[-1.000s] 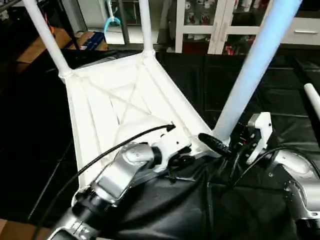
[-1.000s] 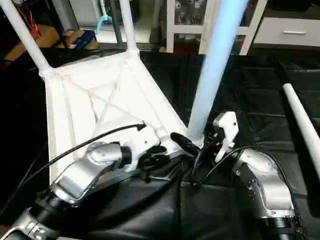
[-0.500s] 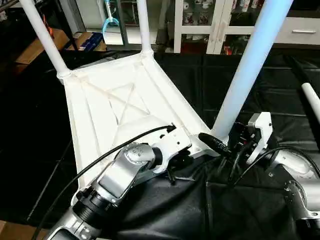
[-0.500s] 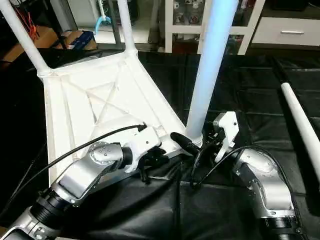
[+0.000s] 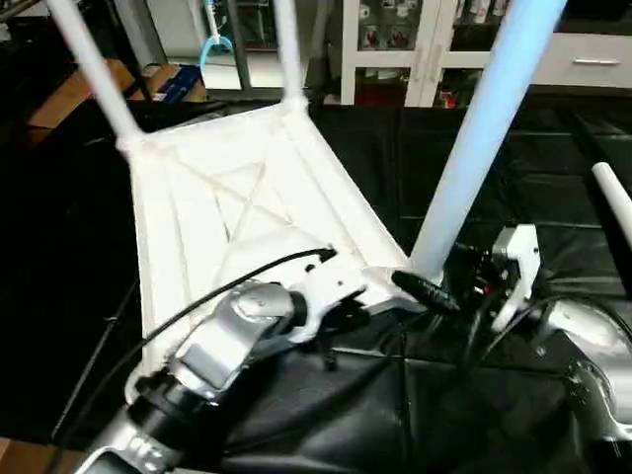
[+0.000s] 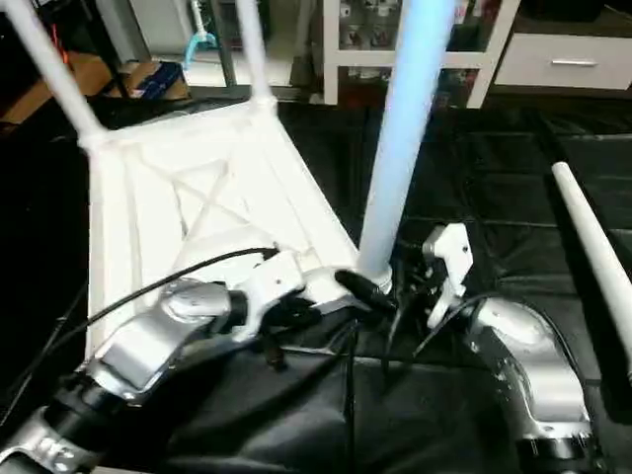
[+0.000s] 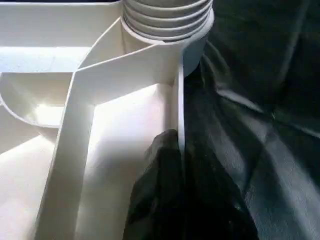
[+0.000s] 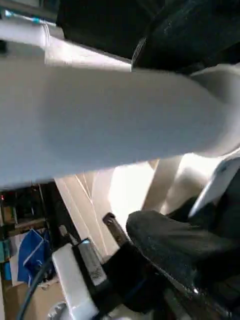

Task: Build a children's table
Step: Rotate leg to tighten

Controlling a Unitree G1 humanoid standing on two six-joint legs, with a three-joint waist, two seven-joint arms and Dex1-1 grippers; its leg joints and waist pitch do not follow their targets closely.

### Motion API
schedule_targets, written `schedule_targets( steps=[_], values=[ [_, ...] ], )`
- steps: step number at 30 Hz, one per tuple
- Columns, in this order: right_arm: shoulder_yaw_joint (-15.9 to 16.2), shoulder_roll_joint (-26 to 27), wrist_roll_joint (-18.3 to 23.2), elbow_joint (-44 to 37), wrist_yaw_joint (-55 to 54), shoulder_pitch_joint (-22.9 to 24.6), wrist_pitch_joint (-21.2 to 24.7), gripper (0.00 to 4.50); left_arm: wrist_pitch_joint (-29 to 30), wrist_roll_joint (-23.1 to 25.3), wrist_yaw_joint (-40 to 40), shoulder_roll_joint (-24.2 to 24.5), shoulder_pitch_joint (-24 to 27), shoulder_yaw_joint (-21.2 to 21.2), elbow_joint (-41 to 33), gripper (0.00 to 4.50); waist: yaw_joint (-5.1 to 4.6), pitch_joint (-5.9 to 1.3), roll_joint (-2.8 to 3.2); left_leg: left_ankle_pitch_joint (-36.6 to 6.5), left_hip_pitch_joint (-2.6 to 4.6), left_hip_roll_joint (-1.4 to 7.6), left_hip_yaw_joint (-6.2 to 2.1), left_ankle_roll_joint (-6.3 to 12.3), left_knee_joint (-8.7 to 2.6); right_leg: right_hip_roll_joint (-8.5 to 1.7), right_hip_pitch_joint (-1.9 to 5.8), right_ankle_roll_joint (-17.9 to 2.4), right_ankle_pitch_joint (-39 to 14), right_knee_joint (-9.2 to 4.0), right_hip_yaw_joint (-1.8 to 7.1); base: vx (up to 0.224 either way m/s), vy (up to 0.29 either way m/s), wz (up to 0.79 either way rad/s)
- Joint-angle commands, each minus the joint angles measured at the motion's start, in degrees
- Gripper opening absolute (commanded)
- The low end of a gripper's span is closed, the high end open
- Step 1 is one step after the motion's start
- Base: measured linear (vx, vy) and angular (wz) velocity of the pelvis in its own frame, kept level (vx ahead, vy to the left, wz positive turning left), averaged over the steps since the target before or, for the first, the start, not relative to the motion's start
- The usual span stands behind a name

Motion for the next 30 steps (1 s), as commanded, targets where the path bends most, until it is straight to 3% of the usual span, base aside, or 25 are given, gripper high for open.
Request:
schedule_targets(
  steps=[1,7,13,18,25,30],
  values=[
    [0.2,-0.96,0.59,-1.39,1.07,0.1,0.95,4.5,1.44,0.49,-2.02,1.66,1.49,-1.3,0.47,0.01,0.03,-2.51,-0.82,-16.86,1.3,5.37,-2.93,3.97,-4.68,-3.93,1.27,-13.09,-16.58,-4.45,2.36,0.0,0.0,0.0],
    [0.68,-3.75,0.11,-0.98,4.14,0.87,1.37,4.5,1.37,-0.46,-4.06,4.6,2.97,-1.21,-1.69,0.01,-0.06,-2.61,-0.92,-14.86,1.16,5.38,-2.84,4.89,-4.51,-4.05,1.46,-14.08,-13.16,-4.11,2.41,0.0,0.0,0.0],
    [1.91,-4.56,-3.3,1.25,4.97,0.33,-2.2,4.5,1.34,-0.98,-4.88,5.51,3.93,-1.26,-2.78,0.01,-0.16,-2.57,-0.98,-15.39,1.23,5.44,-2.79,4.53,-4.54,-4.08,1.34,-14.07,-14.89,-4.23,2.4,0.0,0.0,0.0],
    [2.32,-4.06,-3.35,2.54,5.35,-1.51,-2.94,4.5,1.44,-1.13,-5.09,5.67,4.0,-1.61,-3.15,0.01,-0.21,-2.7,-0.99,-15.19,1.26,5.35,-2.75,4.79,-4.45,-4.03,1.46,-14.51,-13.89,-4.14,2.42,0.0,0.0,0.0],
    [3.82,-3.69,-4.34,5.11,7.75,-3.78,-4.17,3.86,1.41,-1.09,-5.29,5.63,3.84,-2.15,-3.23,0.0,-0.09,-3.23,-0.83,-11.29,1.22,5.34,-2.66,6.58,-3.97,-3.99,1.78,-16.18,-8.37,-3.48,2.25,0.0,0.0,0.0],
    [5.81,-4.17,-5.55,7.0,10.21,-4.89,-5.43,3.51,1.37,-0.91,-5.5,5.54,3.74,-2.46,-3.12,0.0,0.01,-3.38,-0.97,-10.22,1.19,5.35,-2.62,7.59,-3.76,-4.03,1.98,-16.9,-7.33,-3.3,2.18,0.0,0.0,0.0]
  ],
)
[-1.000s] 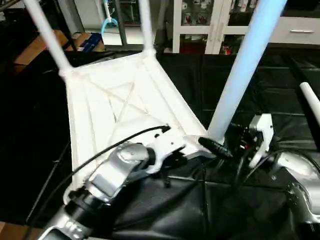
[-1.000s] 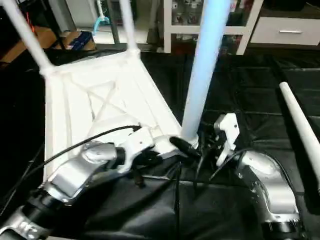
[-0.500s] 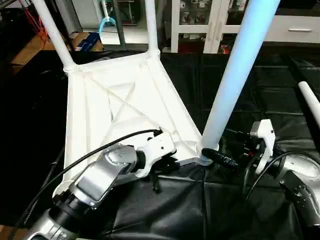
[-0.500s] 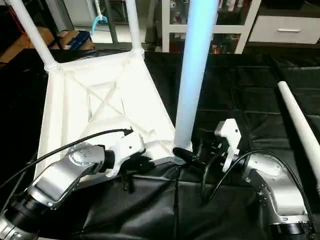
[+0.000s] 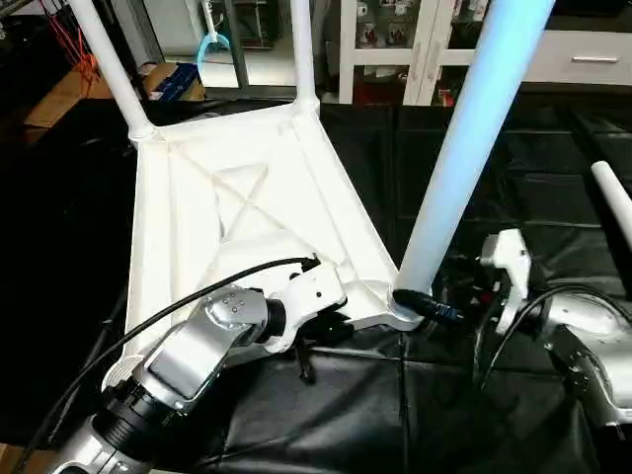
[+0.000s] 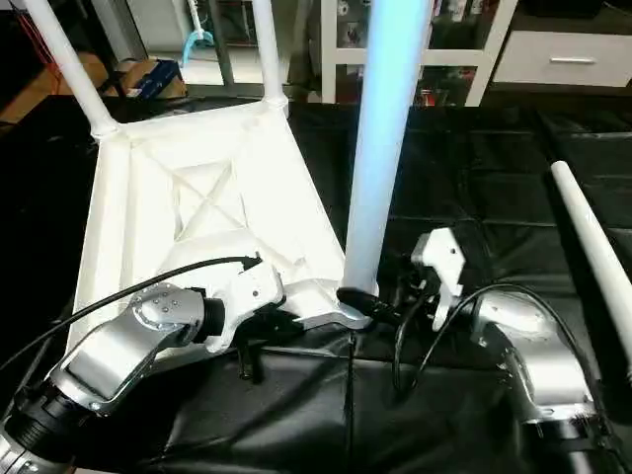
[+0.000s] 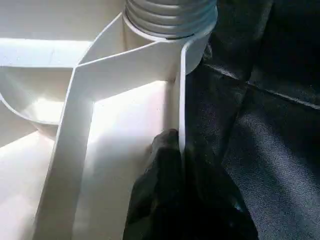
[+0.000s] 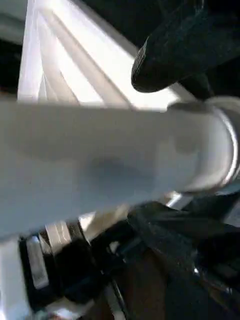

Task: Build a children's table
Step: Rotate leg to tighten

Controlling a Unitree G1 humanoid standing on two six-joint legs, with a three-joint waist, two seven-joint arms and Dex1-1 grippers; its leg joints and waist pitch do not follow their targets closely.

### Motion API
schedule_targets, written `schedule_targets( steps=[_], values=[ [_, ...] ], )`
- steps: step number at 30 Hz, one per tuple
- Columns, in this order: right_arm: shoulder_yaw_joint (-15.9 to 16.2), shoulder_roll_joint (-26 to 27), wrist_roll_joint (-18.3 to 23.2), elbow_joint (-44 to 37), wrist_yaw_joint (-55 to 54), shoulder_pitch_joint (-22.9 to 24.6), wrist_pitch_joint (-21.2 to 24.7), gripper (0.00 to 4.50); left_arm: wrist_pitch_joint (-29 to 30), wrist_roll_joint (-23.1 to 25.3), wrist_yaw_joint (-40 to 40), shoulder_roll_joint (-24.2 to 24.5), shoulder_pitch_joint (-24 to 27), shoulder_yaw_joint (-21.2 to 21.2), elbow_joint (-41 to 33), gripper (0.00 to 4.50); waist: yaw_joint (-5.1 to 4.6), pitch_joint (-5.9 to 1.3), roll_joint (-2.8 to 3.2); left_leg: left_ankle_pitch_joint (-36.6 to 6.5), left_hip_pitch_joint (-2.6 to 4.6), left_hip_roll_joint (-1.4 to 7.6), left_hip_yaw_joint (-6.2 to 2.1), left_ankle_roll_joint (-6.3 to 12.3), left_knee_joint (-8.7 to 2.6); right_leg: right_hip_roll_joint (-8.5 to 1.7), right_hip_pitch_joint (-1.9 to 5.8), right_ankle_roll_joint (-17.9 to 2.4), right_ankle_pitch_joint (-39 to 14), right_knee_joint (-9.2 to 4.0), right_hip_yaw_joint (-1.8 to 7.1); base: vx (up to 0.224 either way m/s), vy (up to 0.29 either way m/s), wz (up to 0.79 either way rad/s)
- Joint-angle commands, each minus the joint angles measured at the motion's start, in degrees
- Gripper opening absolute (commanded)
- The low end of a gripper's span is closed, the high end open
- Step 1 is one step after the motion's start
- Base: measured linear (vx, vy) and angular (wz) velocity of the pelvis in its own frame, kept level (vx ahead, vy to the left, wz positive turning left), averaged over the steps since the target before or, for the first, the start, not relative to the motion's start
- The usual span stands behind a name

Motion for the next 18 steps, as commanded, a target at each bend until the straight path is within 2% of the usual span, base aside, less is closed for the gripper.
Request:
schedule_targets(
  steps=[1,8,13,18],
  values=[
    [1.13,-0.64,-1.17,1.13,1.52,-0.84,-1.13,3.38,1.59,0.48,-1.54,0.76,1.11,-2.45,1.27,0.0,0.21,-3.37,-1.0,-10.28,1.23,5.36,-2.62,7.59,-3.67,-4.04,1.98,-17.12,-7.54,-3.32,2.24,0.0,0.0,0.0],
    [1.84,-0.8,-2.12,3.67,3.09,-2.48,-2.73,2.88,1.81,0.46,-1.57,1.05,1.28,-2.62,0.83,0.0,0.25,-3.46,-1.05,-9.35,1.29,5.34,-2.58,8.11,-3.46,-3.99,2.05,-17.51,-6.38,-3.1,2.24,0.0,0.0,0.0],
    [2.05,-1.08,-2.62,4.88,4.17,-2.82,-3.79,2.52,1.84,0.5,-1.98,1.42,1.57,-2.77,0.56,0.0,0.26,-3.62,-0.98,-7.6,1.25,5.26,-2.55,9.26,-3.18,-3.93,2.2,-18.14,-3.53,-2.75,2.14,0.0,0.0,0.0],
    [2.37,-1.01,-2.94,5.25,4.5,-2.56,-4.42,2.21,1.9,0.5,-2.2,1.57,1.58,-2.87,0.53,0.0,0.27,-3.51,-0.84,-9.13,1.37,5.37,-2.64,8.66,-3.35,-3.87,2.15,-17.9,-5.71,-2.91,2.11,0.0,0.0,0.0]
  ],
)
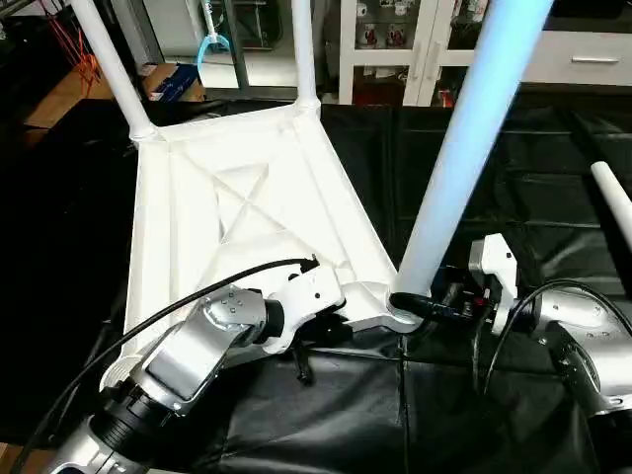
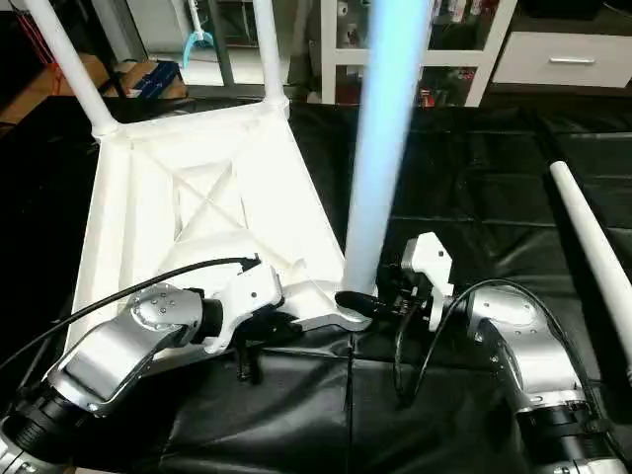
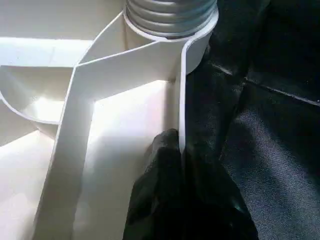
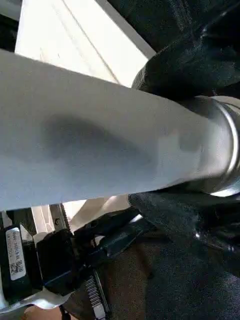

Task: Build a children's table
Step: Rotate leg to tighten

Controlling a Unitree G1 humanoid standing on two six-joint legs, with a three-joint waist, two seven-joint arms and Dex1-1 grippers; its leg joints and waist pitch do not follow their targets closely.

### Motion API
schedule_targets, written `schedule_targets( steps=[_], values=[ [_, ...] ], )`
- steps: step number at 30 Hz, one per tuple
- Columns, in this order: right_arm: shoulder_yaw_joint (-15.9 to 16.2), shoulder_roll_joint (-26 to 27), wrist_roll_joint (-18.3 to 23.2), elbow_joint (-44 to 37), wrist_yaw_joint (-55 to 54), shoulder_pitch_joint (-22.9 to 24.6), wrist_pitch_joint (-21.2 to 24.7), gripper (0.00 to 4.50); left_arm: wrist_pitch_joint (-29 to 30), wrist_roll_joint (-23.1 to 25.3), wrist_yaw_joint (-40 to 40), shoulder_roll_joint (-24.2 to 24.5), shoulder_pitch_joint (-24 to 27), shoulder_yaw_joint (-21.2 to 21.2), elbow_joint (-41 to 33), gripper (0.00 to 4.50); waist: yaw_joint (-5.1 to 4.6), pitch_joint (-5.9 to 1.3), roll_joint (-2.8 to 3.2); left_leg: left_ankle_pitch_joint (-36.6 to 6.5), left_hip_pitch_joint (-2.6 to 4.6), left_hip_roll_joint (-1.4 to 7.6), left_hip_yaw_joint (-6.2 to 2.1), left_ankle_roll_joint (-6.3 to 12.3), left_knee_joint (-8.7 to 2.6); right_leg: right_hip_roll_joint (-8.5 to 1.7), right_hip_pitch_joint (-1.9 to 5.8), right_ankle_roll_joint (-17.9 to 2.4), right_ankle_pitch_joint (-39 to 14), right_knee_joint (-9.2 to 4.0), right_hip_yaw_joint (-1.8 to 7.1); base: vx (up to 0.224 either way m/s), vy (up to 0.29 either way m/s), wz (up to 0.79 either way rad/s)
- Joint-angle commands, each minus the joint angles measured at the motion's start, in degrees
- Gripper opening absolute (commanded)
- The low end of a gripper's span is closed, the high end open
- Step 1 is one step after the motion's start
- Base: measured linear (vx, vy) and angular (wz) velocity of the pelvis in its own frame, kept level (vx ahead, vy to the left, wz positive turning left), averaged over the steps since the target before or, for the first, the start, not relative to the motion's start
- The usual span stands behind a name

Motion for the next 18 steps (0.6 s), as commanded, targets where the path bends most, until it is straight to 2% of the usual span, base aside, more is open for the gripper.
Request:
schedule_targets(
  steps=[1,8,14,17,18],
  values=[
    [1.0,-0.53,-1.05,0.33,0.99,0.35,-0.45,2.18,1.81,0.47,-1.92,1.03,1.33,-2.72,0.93,0.0,0.22,-3.47,-0.86,-9.54,1.38,5.35,-2.63,8.14,-3.53,-3.83,2.06,-17.87,-5.79,-3.02,2.13,0.0,0.0,0.0],
    [1.25,-0.18,-1.29,0.54,1.38,0.93,-1.09,2.06,2.1,0.44,-1.8,1.32,1.55,-2.64,0.61,0.0,0.29,-3.6,-0.91,-8.2,1.32,5.3,-2.62,8.79,-3.36,-3.91,2.19,-18.2,-3.83,-2.82,2.12,0.0,0.0,0.0],
    [0.78,0.71,-1.76,1.1,-0.79,1.35,-0.94,2.04,3.01,0.28,0.5,0.44,2.15,-1.0,0.84,0.0,0.24,-3.37,-0.92,-9.16,1.33,5.29,-2.62,8.61,-3.46,-3.88,2.14,-18.08,-5.08,-2.97,2.12,0.0,0.0,0.0],
    [0.21,1.93,-3.15,3.6,-4.57,0.95,-0.77,2.04,3.82,-0.04,2.46,-0.99,2.09,0.35,1.33,0.0,0.11,-3.02,-0.9,-11.64,1.37,5.3,-2.66,7.53,-3.78,-3.88,2.04,-17.63,-8.49,-3.36,2.13,0.0,0.0,0.0],
    [0.08,2.52,-4.4,5.21,-7.14,0.64,-0.63,2.04,4.26,-0.21,3.63,-1.88,1.97,1.15,1.69,0.0,-0.08,-2.82,-0.9,-13.44,1.42,5.28,-2.62,6.51,-3.89,-3.92,1.9,-17.25,-11.03,-3.61,2.19,0.0,0.0,0.0]
  ],
)
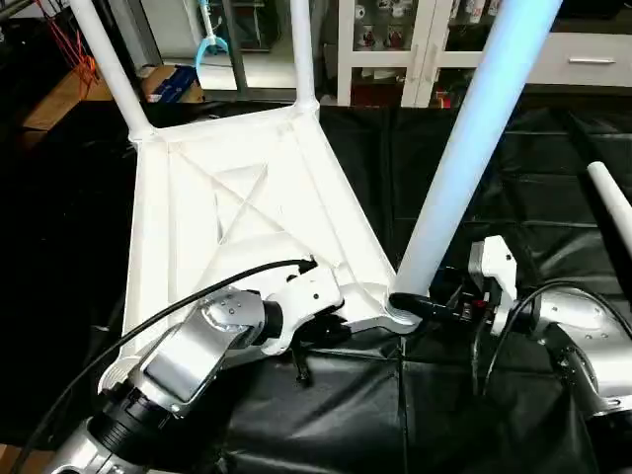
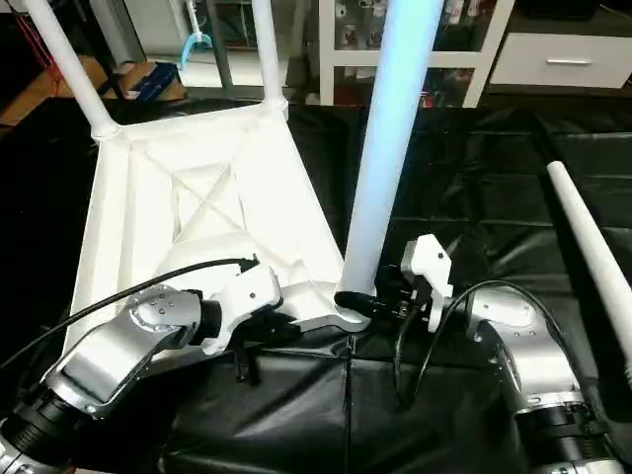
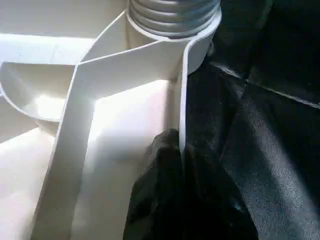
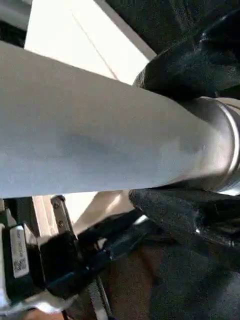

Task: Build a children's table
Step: Rotate leg to tighten

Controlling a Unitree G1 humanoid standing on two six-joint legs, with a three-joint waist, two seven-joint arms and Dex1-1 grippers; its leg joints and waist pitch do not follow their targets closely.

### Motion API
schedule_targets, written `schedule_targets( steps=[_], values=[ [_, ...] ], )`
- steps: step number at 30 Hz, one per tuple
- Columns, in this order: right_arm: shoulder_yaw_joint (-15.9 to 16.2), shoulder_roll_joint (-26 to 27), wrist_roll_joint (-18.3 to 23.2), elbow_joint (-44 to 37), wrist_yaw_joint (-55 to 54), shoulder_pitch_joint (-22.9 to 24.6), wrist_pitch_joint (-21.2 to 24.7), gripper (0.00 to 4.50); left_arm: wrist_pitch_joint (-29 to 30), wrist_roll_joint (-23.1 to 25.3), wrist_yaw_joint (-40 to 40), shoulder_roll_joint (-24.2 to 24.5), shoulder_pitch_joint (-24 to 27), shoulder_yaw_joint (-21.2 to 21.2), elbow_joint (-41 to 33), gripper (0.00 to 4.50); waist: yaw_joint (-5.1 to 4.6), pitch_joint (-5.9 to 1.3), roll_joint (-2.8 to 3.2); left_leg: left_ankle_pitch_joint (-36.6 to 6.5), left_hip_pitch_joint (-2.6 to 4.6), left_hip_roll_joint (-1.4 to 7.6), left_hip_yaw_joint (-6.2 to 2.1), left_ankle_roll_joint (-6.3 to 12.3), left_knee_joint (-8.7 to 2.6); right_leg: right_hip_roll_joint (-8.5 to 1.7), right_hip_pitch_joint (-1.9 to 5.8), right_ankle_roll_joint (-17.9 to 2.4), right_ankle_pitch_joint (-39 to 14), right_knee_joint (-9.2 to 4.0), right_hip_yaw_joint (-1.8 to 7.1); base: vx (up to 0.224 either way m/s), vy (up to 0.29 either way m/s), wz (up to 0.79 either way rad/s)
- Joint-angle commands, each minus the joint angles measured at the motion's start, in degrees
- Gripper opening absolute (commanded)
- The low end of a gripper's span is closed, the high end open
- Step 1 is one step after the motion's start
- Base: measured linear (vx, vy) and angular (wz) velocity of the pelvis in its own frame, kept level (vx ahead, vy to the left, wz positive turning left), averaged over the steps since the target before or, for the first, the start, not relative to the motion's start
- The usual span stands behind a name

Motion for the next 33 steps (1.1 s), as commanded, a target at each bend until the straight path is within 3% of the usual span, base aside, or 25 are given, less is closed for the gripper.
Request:
schedule_targets(
  steps=[1,2,4,5,10,12,15,16,19,21,23,25,29,30,33],
  values=[
    [0.29,1.02,-4.39,4.99,-6.29,0.12,1.44,2.03,2.46,-0.22,2.17,-1.11,1.14,0.11,1.98,0.0,0.01,-2.64,-0.92,-15.58,1.05,5.19,-2.77,5.52,-4.14,-3.94,1.65,-16.36,-14.82,-3.89,2.11,0.0,0.0,0.0],
    [0.33,2.25,-6.56,7.17,-11.12,-0.23,2.1,2.03,3.22,-0.49,4.36,-3.05,0.74,1.47,2.64,0.0,-0.15,-2.59,-0.96,-16.22,0.99,5.2,-2.88,4.8,-4.25,-3.94,1.63,-15.91,-16.17,-3.91,2.09,0.0,0.0,0.0],
    [0.19,3.1,-7.08,7.73,-13.37,-0.34,2.83,2.02,3.61,-0.6,5.11,-3.84,0.5,1.91,2.97,0.0,-0.9,-2.24,-1.01,-20.92,0.96,4.98,-3.24,2.12,-4.6,-3.81,1.29,-13.54,-22.48,-4.32,1.94,0.0,0.0,0.0],
    [0.06,4.24,-7.55,8.0,-15.96,-0.45,3.83,2.02,3.97,-0.5,6.19,-4.82,0.18,2.33,3.46,0.0,-1.08,-2.19,-1.03,-22.03,1.01,4.95,-3.31,1.62,-4.66,-3.87,1.22,-12.9,-23.85,-4.52,1.95,0.0,0.0,0.0],
    [0.35,9.35,-12.6,9.66,-29.71,-2.08,5.69,2.02,4.96,1.38,13.8,-10.19,-1.82,4.5,7.5,0.0,-2.28,-1.55,-0.87,-31.16,1.44,4.58,-4.15,-2.23,-4.89,-3.85,-0.1,-7.84,-34.13,-5.59,1.73,0.0,0.0,0.0],
    [-0.2,12.55,-13.8,10.68,-36.08,-2.8,6.62,2.02,5.21,2.0,17.17,-12.87,-2.73,5.35,9.14,0.0,-2.61,-1.44,-0.64,-33.5,1.5,4.47,-4.5,-2.94,-4.99,-3.9,-0.47,-6.35,-36.26,-5.9,1.57,0.0,0.0,0.0],
    [-0.78,16.09,-14.46,11.25,-42.29,-3.39,7.93,2.01,5.28,2.27,19.59,-15.22,-3.52,5.83,10.4,0.0,-3.46,-1.2,-1.02,-36.95,1.39,4.19,-5.02,-3.22,-5.19,-3.82,-0.71,-4.35,-39.13,-6.4,1.05,0.0,0.0,0.0],
    [-0.91,16.62,-14.49,11.11,-43.33,-3.43,8.03,2.01,5.29,2.4,19.79,-15.33,-3.63,5.69,10.49,0.0,-3.57,-1.26,-0.57,-37.92,1.47,4.18,-5.24,-3.47,-5.24,-3.93,-0.82,-3.84,-39.54,-6.51,0.93,0.0,0.0,0.0],
    [-0.86,18.19,-15.35,10.64,-46.45,-3.71,7.7,2.01,4.79,2.41,19.67,-15.55,-3.61,5.32,10.3,0.0,-4.13,-0.98,0.14,-43.34,1.4,4.5,-6.0,-4.94,-6.33,-3.47,-0.4,-3.57,-34.79,-6.5,-0.17,0.0,0.0,0.0],
    [-0.86,18.78,-15.5,10.35,-47.11,-3.98,7.29,2.01,4.49,2.49,19.1,-15.02,-3.28,4.91,9.96,0.0,-4.17,-1.06,0.1,-44.82,1.55,4.55,-6.04,-5.48,-6.66,-3.5,-0.17,-4.28,-30.75,-6.26,-0.19,0.0,0.0,0.0],
    [-0.79,19.08,-15.17,10.13,-46.56,-4.24,6.67,2.01,4.21,2.59,18.54,-14.46,-2.96,4.74,9.72,0.0,-4.0,-0.94,-0.01,-43.49,1.99,4.22,-5.62,-4.85,-6.23,-3.93,-0.93,-4.8,-31.93,-6.86,0.32,0.0,0.0,0.0],
    [-0.49,19.12,-15.19,9.78,-46.29,-4.37,5.64,2.01,4.15,2.68,18.34,-14.19,-2.88,4.8,9.76,0.0,-4.12,-0.79,-0.05,-42.2,1.77,4.15,-5.59,-4.04,-6.09,-4.18,-0.88,-4.41,-34.16,-7.1,0.34,0.0,0.0,0.0],
    [-0.4,19.44,-13.54,8.3,-43.83,-4.26,3.62,2.01,4.19,2.59,18.15,-13.76,-2.99,4.82,9.85,0.0,-4.0,-0.81,-0.06,-41.54,1.76,4.26,-5.48,-3.86,-6.15,-4.15,-1.03,-4.55,-33.63,-7.06,0.5,0.0,0.0,0.0],
    [-0.67,19.56,-12.65,7.64,-42.94,-4.18,3.23,2.57,4.17,2.61,18.0,-13.62,-3.02,4.78,9.84,0.0,-3.92,-0.86,-0.07,-40.69,1.65,4.3,-5.42,-3.69,-6.12,-4.21,-1.0,-4.89,-32.78,-6.96,0.67,0.0,0.0,0.0],
    [-1.07,19.02,-9.96,5.27,-39.13,-4.33,3.13,2.72,4.08,2.63,16.59,-12.58,-3.0,3.96,9.36,0.0,-3.58,-1.14,0.12,-37.39,1.28,4.58,-5.2,-2.99,-6.19,-4.26,-0.68,-6.71,-27.66,-6.44,1.13,0.0,0.0,0.0]
  ],
)
